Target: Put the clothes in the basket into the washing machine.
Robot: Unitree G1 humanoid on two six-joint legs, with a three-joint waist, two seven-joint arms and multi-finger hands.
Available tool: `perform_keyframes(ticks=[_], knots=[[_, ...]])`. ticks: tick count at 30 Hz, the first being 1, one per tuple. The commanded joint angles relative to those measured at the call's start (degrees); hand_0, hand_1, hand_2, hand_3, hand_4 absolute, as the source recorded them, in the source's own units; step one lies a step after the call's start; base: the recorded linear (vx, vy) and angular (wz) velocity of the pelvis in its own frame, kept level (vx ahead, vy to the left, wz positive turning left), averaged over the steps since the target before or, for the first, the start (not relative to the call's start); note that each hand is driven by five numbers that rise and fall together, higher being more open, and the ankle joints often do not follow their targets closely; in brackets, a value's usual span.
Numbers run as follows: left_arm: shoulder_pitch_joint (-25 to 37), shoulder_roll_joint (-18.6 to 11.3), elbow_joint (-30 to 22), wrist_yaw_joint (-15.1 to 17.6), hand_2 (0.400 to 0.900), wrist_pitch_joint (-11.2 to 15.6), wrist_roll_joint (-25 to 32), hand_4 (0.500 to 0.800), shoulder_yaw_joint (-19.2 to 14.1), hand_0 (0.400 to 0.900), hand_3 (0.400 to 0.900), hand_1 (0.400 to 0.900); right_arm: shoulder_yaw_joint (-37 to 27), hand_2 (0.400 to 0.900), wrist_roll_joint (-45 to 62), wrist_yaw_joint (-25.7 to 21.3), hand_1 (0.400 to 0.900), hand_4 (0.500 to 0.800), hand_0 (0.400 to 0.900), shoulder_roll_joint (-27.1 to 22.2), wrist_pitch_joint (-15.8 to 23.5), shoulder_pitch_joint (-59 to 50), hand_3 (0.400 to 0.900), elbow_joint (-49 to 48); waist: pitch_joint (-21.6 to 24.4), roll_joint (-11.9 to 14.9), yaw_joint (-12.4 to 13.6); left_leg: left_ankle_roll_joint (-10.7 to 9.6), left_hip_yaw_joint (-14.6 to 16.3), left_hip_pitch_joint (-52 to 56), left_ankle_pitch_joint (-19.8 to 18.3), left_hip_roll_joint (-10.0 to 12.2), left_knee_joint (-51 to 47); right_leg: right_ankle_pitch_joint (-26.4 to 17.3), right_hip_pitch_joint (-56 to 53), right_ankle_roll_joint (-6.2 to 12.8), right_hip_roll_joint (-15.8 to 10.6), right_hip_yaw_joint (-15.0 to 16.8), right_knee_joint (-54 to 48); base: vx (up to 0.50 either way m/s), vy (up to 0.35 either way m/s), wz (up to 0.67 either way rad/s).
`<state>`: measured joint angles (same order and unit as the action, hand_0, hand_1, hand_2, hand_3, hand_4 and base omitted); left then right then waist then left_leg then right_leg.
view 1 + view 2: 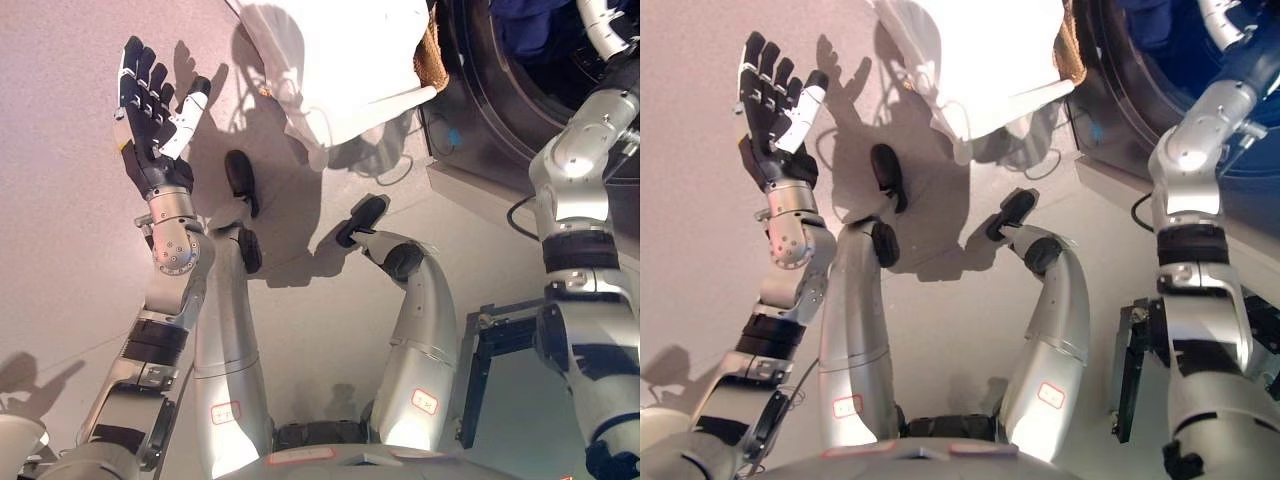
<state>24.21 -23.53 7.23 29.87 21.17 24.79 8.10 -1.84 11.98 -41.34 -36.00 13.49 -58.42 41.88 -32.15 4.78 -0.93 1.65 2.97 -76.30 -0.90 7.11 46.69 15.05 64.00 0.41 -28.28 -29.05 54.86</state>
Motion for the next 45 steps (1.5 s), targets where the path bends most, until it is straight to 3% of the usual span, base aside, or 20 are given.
perform_keyframes(ticks=[1, 4, 10, 15, 19, 23, 24, 27, 35, 41, 45], knots=[[-3.2, 0.1, -4.6, 0.5, 0.900, 4.0, -1.9, 0.800, 2.0, 0.900, 0.900, 0.900, -3.5, 0.400, 1.5, -10.1, 0.400, 0.500, 0.400, -3.2, 5.0, -5.7, 0.400, 5.6, 8.6, -1.2, 3.2, -2.9, -1.8, 2.0, -11.8, 0.1, 5.7, -4.2, 9.0, 7.06, -0.3, -0.3, -0.7, 0.01, 0.011, 0.09], [-2.8, -0.8, -4.8, 1.0, 0.900, 4.0, -1.8, 0.800, 5.0, 0.900, 0.900, 0.900, -0.9, 0.400, 2.6, -13.8, 0.400, 0.500, 0.400, -5.9, 2.3, -12.1, 0.400, 16.3, 8.8, -2.6, 4.7, -2.8, -1.7, 1.7, -11.8, -0.3, 6.0, -3.8, 9.9, 7.00, -1.3, 0.6, 0.4, 0.01, -0.005, 0.13], [-1.8, -2.5, -5.0, -0.6, 0.900, 3.4, -0.7, 0.800, 10.6, 0.900, 0.900, 0.900, 7.0, 0.400, 7.4, -13.0, 0.400, 0.500, 0.400, -12.8, -2.0, -22.1, 0.400, 33.3, 8.7, -5.0, 7.4, -2.7, -1.1, 0.9, -11.7, -0.7, 6.8, -3.5, 11.8, 7.08, -3.3, 2.7, 2.1, 0.00, -0.017, 0.11], [-2.1, -3.7, -6.2, -2.0, 0.900, 3.2, -0.6, 0.800, 13.2, 0.900, 0.900, 0.900, 13.2, 0.400, 4.2, -12.1, 0.400, 0.500, 0.400, -18.0, -5.9, -24.5, 0.400, 38.2, 8.9, -6.5, 8.8, -2.8, -0.8, 0.4, -11.3, -1.4, 6.9, -3.0, 13.4, 7.06, -4.4, 4.3, 3.4, 0.01, -0.029, 0.12], [-1.9, -3.9, -5.6, -2.5, 0.900, 3.5, -0.5, 0.800, 14.2, 0.900, 0.900, 0.900, 16.0, 0.400, 1.4, -12.7, 0.400, 0.500, 0.400, -19.7, -7.6, -25.0, 0.400, 39.5, 9.7, -7.2, 9.0, -2.7, -0.4, 0.0, -11.3, -1.7, 7.3, -3.0, 14.3, 7.13, -4.8, 5.2, 4.2, 0.03, -0.014, 0.07], [-1.8, -3.8, -6.0, -3.2, 0.900, 3.9, -0.4, 0.800, 14.6, 0.900, 0.900, 0.900, 17.3, 0.400, 0.2, -10.1, 0.400, 0.500, 0.400, -20.5, -8.7, -24.5, 0.400, 40.1, 10.2, -7.7, 9.4, -2.8, -0.5, -0.4, -11.3, -1.9, 7.7, -2.7, 15.1, 7.08, -5.3, 6.0, 5.2, 0.03, -0.025, 0.10], [-1.8, -3.9, -5.9, -3.4, 0.900, 4.0, -0.2, 0.800, 14.7, 0.900, 0.900, 0.900, 17.4, 0.900, 0.4, -9.4, 0.900, 0.800, 0.900, -20.6, -8.7, -24.6, 0.900, 40.6, 10.4, -7.7, 9.3, -2.8, -0.5, -0.5, -11.4, -1.9, 7.9, -2.5, 15.2, 7.06, -5.5, 6.2, 5.5, 0.03, -0.033, 0.07], [-1.7, -3.5, -5.6, -3.7, 0.900, 4.1, -0.1, 0.800, 14.5, 0.900, 0.900, 0.900, 17.2, 0.900, 0.9, -8.3, 0.900, 0.800, 0.900, -20.1, -8.3, -24.4, 0.900, 41.0, 10.7, -7.7, 9.2, -2.9, -0.2, -0.6, -11.4, -1.9, 7.9, -2.6, 15.2, 7.13, -5.8, 6.1, 5.6, 0.02, -0.014, 0.02], [-0.9, -2.5, -5.0, -2.8, 0.900, 4.4, 0.3, 0.800, 13.9, 0.900, 0.900, 0.900, 16.2, 0.900, -0.5, -11.3, 0.900, 0.800, 0.900, -15.8, -6.6, -23.2, 0.900, 38.1, 10.9, -7.8, 8.6, -3.0, -0.1, -0.9, -11.2, -1.9, 8.4, -2.7, 14.6, 6.94, -5.7, 5.8, 5.6, 0.00, 0.001, 0.00], [-0.8, -1.0, -5.4, -0.3, 0.900, 4.9, -0.2, 0.800, 11.4, 0.900, 0.900, 0.900, 14.2, 0.900, -4.8, -15.6, 0.900, 0.800, 0.900, -7.7, -5.3, -20.1, 0.900, 29.2, 10.1, -7.4, 7.0, -2.6, -0.1, -1.4, -11.1, -1.9, 9.4, -3.5, 14.4, 6.45, -5.0, 6.0, 5.8, -0.03, 0.055, -0.12], [-1.5, -0.2, -5.9, 1.6, 0.900, 4.5, -0.9, 0.800, 9.2, 0.900, 0.900, 0.900, 11.0, 0.900, -10.8, -19.8, 0.900, 0.800, 0.900, -1.3, -6.1, -15.6, 0.900, 16.7, 9.2, -7.3, 5.2, -2.2, -0.1, -1.8, -11.4, -1.9, 10.5, -3.8, 14.7, 6.16, -4.8, 6.4, 6.2, -0.03, 0.084, -0.17]])
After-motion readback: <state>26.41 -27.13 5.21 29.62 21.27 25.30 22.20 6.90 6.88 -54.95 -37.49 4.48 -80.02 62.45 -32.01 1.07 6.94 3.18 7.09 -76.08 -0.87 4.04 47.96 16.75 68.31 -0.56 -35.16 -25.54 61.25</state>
